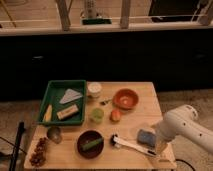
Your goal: Place sponge in red bowl
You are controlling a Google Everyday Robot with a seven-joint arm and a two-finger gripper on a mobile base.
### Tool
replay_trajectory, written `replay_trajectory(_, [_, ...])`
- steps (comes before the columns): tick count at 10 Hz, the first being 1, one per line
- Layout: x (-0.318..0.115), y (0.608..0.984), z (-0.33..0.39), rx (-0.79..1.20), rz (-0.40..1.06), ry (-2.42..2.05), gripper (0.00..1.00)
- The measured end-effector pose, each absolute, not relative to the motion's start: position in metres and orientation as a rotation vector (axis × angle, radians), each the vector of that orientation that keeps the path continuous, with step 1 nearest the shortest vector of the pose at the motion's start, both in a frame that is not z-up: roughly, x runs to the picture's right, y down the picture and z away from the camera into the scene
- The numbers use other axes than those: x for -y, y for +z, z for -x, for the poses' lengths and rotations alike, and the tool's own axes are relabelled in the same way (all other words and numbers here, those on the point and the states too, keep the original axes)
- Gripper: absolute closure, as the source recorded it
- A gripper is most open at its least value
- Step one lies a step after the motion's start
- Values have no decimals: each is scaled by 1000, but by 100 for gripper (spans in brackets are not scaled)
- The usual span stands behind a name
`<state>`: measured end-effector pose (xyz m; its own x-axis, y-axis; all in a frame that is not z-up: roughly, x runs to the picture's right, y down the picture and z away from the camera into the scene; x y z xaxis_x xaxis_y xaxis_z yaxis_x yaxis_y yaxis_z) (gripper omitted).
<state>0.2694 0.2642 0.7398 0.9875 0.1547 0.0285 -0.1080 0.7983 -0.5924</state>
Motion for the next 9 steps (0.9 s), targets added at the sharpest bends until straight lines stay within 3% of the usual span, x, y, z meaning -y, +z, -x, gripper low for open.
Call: replay_trajectory(9, [-267,787,-237,36,671,246,20])
